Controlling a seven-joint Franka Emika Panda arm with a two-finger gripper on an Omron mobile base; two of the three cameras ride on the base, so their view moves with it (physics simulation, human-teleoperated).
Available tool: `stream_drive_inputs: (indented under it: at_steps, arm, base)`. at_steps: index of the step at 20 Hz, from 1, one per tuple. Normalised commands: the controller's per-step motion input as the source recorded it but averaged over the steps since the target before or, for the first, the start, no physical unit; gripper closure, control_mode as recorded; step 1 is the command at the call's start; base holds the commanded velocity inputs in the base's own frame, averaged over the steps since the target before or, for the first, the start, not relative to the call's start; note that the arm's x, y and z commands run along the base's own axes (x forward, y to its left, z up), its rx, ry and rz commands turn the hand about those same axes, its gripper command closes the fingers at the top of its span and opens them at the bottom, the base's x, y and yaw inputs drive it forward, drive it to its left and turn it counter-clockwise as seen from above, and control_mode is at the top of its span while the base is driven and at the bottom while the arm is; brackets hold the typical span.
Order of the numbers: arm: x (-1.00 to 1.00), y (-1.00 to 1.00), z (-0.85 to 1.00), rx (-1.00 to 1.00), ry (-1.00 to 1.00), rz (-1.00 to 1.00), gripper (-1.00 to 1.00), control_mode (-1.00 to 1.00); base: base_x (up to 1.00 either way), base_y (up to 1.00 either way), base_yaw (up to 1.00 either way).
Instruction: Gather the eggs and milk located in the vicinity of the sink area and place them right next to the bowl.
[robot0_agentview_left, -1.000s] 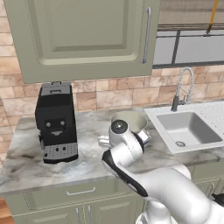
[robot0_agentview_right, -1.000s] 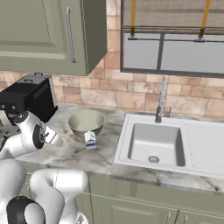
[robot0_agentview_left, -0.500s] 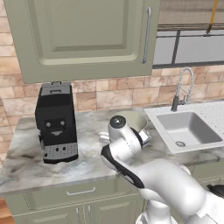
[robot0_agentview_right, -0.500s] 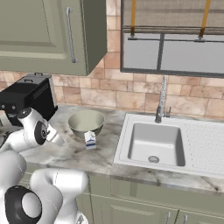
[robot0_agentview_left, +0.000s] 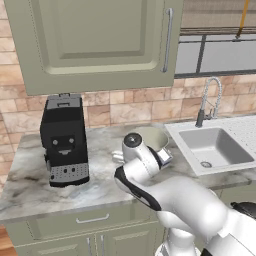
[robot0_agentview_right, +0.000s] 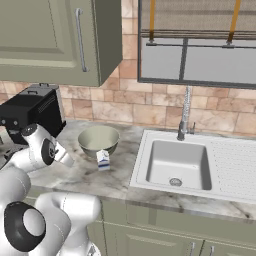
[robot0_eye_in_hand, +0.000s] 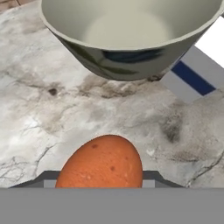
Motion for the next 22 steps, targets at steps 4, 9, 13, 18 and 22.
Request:
stream_drive_inputs:
  at_steps: [4,9,13,18,22]
  arm:
    - [0.08,0.0,-0.19,0.0,0.0,0.0,1.0,-1.0]
    - [0.11,-0.04,-0.09,0.0,0.0,0.0,1.0,-1.0]
    - [0.13,-0.08,-0.04,0.0,0.0,0.0,1.0,-1.0]
    - [0.09,-0.06,-0.02,0.0,0.0,0.0,1.0,-1.0]
    - [0.06,-0.06,-0.07,0.0,0.0,0.0,1.0,-1.0]
  base:
    - [0.0,0.0,0.0]
    - [0.0,0.0,0.0]
    - [0.0,0.0,0.0]
    - [0.0,0.0,0.0]
    - [0.0,0.0,0.0]
